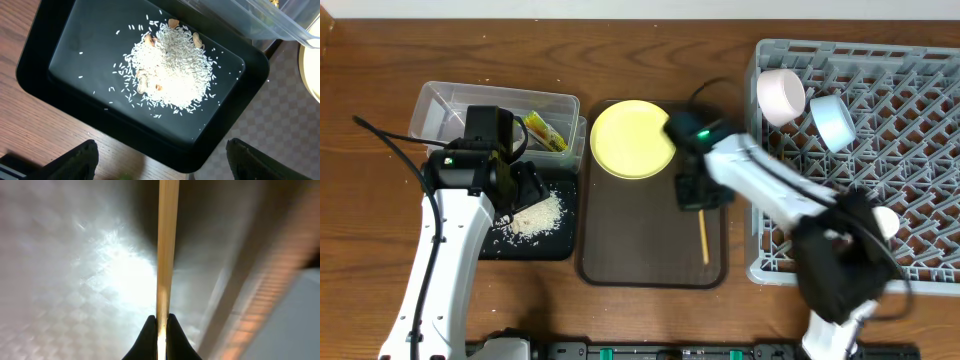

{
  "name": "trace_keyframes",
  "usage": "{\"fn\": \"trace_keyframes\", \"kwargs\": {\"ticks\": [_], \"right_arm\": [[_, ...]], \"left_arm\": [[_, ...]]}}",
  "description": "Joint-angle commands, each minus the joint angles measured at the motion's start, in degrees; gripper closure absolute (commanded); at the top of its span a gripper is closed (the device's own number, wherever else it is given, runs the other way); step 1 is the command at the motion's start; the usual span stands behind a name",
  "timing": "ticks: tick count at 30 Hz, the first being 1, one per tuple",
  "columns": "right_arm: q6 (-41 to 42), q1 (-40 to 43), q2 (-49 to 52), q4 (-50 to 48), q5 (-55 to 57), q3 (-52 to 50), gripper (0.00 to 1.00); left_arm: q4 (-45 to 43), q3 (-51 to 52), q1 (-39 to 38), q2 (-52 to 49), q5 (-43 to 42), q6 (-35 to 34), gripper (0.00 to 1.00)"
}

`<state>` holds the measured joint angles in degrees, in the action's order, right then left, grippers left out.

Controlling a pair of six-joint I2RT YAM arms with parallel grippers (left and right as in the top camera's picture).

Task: Sort waste into correct bins and load items into the dishwasher rack
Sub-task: 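Grasp the second chopstick on the brown tray with the right gripper, then insert the second chopstick into the rack with the right gripper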

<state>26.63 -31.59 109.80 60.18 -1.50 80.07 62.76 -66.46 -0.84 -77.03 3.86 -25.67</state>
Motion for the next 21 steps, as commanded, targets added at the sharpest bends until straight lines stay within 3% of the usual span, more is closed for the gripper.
{"fn": "trace_keyframes", "kwargs": {"ticks": [1, 9, 21], "right_arm": [[-10.43, 4.63, -9.44, 0.28, -1.01, 0.5, 0.99], [-23.71, 17.11, -22.03, 5.4, -0.92, 0.5, 0.99], [-29.57, 30.58, -19.5, 8.87, -0.02, 0.04, 0.99]], "left_arm": [[0.15, -0.13, 0.28, 0.0, 1.14, -0.35, 0.15], [0.11, -0.13, 0.28, 0.0, 1.14, -0.37, 0.15], [-0.04, -0.13, 0.28, 0.0, 1.14, -0.37, 0.15]]}}
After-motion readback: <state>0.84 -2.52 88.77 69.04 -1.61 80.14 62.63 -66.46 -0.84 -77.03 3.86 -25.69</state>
